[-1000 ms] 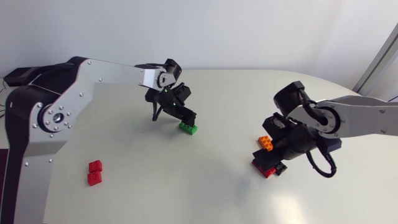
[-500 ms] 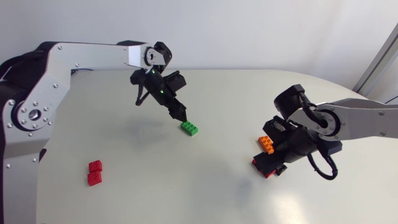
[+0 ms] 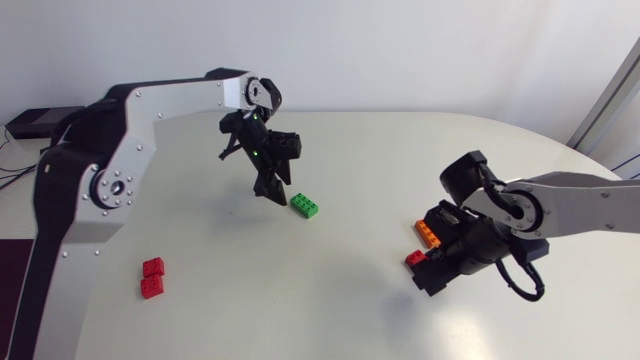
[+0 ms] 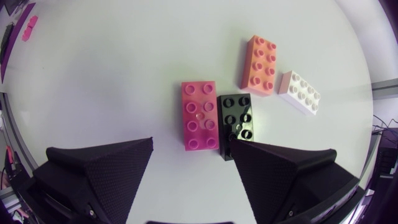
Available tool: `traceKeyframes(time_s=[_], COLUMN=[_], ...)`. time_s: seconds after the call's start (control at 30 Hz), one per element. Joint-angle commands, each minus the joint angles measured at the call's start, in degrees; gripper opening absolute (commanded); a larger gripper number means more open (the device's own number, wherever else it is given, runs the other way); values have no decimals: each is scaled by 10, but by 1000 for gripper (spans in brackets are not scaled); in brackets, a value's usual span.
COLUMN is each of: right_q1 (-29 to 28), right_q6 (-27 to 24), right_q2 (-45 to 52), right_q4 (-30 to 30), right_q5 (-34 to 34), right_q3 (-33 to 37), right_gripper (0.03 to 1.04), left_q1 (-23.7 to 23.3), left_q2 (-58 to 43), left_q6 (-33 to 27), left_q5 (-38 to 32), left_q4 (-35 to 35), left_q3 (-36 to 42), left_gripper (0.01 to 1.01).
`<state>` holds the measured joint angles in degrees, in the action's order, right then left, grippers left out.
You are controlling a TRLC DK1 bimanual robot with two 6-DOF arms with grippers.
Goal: Sort duplo bricks by size, large to the right and small to the left
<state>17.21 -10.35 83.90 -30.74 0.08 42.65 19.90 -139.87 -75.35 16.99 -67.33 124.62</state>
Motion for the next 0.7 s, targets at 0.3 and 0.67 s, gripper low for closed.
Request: traceKeyframes(time_s=[0.3, 0.67], right_q1=[-10, -28], right_q6=[-16, -29], right_q2=[47, 50], right_q4=[16, 17], right_q5=[2, -6], right_q3=[-9, -11], right_gripper=[895, 895], left_q1=[33, 51], left_q2=[-33, -58], left_q6=[-92, -145], left_q5=[-15, -37], left_q4=[19, 26], left_q3=[33, 50], left_gripper=[823, 766])
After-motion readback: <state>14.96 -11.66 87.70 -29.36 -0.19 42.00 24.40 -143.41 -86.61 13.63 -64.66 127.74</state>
